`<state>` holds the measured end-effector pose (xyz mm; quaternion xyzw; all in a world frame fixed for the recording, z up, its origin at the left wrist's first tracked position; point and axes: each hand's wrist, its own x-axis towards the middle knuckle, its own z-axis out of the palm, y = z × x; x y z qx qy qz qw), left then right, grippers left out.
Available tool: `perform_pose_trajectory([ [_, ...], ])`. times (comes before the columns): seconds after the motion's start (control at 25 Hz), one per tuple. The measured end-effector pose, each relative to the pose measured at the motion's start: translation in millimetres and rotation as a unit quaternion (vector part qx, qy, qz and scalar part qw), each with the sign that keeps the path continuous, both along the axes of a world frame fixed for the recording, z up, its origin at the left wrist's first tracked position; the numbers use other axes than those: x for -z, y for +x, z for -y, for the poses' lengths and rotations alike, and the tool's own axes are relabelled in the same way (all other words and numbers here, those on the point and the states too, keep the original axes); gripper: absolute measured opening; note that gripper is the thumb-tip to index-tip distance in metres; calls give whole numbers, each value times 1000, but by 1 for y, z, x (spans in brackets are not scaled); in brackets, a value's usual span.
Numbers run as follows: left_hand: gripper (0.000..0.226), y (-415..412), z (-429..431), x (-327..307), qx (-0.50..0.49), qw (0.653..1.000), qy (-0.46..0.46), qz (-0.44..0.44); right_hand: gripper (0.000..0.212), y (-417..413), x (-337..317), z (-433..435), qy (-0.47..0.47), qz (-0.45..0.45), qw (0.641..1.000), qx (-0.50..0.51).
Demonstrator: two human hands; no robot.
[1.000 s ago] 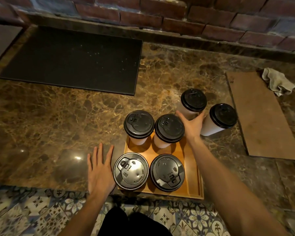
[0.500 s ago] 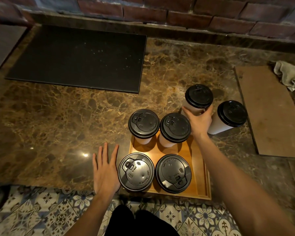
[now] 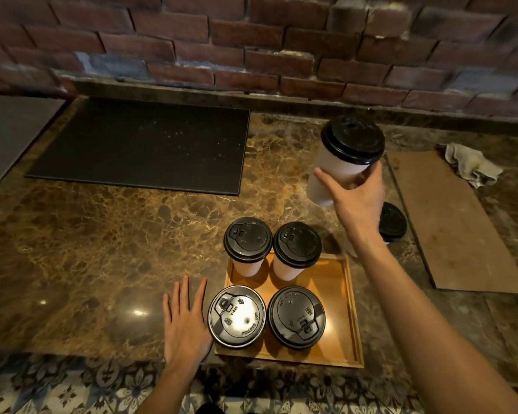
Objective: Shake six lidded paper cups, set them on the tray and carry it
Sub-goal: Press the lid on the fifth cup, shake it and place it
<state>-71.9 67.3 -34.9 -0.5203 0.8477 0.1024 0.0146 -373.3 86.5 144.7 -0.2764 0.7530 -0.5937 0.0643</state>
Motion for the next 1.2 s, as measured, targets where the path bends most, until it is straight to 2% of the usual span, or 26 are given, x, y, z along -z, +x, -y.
perform_pose_trajectory([
  [0.2, 75, 2, -1, 0, -2, 1000, 1, 7, 77, 36, -80, -32, -36, -42, 996, -64],
  [0.4, 74, 1, -3, 0, -14, 1000, -1, 9, 90, 83, -130, -74, -29, -60, 991, -116],
  [0.6, 71, 5, 2, 9, -12, 1000, -5, 6, 76, 122, -129, -108, -25, -71, 986, -149],
  [0.76, 65, 7, 3, 9, -7, 1000, -9, -29, 68, 149, -116, -123, -27, -64, 985, -161],
  [0.8, 62, 6, 4, 5, -24, 997, 16, -66, 69, 153, -114, -125, -27, -61, 984, -165],
  [0.84, 55, 4, 4, -6, -71, 984, 72, -148, 71, 155, -114, -126, -26, -62, 983, -169],
  [0.88, 48, 0, 6, -22, -144, 941, 137, -275, 72, 155, -115, -126, -23, -66, 983, -171],
  [0.92, 43, -2, 9, -43, -211, 878, 188, -386, 74, 154, -117, -126, -20, -70, 982, -173],
  [0.96, 40, -1, 13, -66, -245, 822, 203, -473, 75, 153, -119, -126, -16, -74, 981, -176],
  [1.0, 38, 1, 15, -89, -239, 786, 186, -539, 75, 151, -120, -126, -10, -76, 980, -182],
  [1.08, 36, 6, 18, -139, -170, 755, 130, -620, 74, 146, -123, -125, 4, -76, 977, -200],
  [1.16, 37, 7, 11, -192, -1, 740, 130, -660, 75, 139, -126, -124, 21, -77, 972, -222],
  [1.2, 38, 5, 7, -213, 86, 738, 162, -650, 76, 135, -128, -124, 27, -72, 968, -237],
])
